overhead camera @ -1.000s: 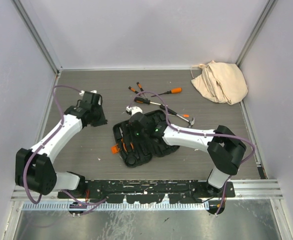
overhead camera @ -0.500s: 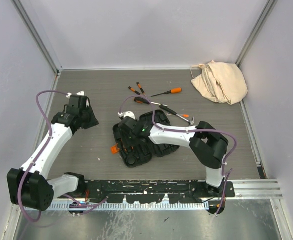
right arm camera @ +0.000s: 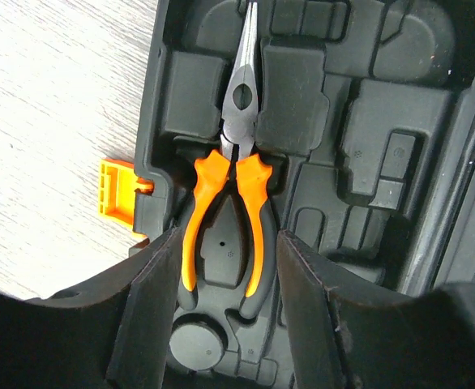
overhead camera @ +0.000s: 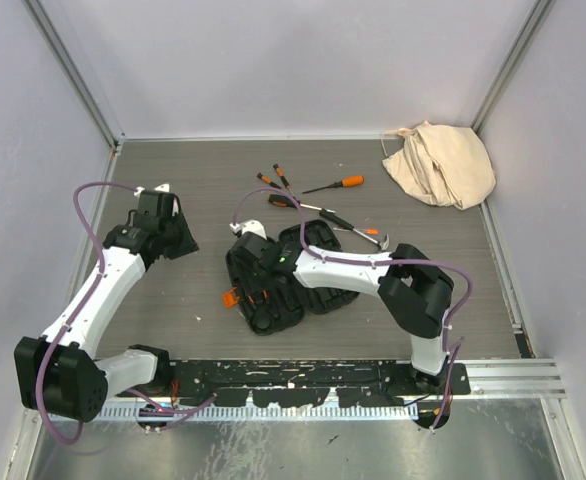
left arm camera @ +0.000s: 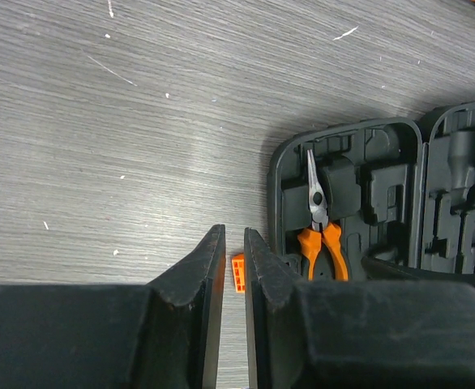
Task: Sort the tools into containers
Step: Adjust the pliers in the storage box.
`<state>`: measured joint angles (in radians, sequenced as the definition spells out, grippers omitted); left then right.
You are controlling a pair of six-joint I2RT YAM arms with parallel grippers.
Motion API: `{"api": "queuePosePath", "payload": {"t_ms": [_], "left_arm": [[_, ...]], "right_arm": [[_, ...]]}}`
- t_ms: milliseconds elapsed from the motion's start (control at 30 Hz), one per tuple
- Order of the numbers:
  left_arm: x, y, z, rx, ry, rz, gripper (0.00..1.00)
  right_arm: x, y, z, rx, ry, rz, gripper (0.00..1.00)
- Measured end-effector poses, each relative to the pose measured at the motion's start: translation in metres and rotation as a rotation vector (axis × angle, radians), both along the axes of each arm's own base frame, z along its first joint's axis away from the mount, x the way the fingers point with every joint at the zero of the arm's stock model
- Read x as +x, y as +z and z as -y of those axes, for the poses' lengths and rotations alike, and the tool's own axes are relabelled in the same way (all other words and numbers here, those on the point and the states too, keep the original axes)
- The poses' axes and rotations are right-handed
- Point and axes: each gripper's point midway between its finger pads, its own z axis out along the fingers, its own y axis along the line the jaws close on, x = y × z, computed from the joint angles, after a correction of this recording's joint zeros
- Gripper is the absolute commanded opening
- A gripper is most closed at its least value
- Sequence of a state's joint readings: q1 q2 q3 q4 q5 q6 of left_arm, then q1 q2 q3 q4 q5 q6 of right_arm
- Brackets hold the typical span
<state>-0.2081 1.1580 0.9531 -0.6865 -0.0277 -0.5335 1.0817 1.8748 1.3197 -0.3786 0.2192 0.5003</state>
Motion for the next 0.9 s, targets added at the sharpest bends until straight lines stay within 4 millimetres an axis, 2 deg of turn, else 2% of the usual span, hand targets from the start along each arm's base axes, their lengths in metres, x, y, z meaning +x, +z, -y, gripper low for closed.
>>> {"api": "queuePosePath", "payload": {"t_ms": [400, 900], "left_arm": [[0.000, 0.000, 0.001, -0.005, -0.004, -0.003, 0.16], [0.000, -0.004, 0.002, -0.005, -0.007, -0.018, 0.15]], "right_arm": [[-0.002, -0.019, 0.000, -0.055, 0.004, -0.007, 0.52], [-0.002, -0.024, 0.003, -0.111, 0.011, 0.002, 0.49]]}}
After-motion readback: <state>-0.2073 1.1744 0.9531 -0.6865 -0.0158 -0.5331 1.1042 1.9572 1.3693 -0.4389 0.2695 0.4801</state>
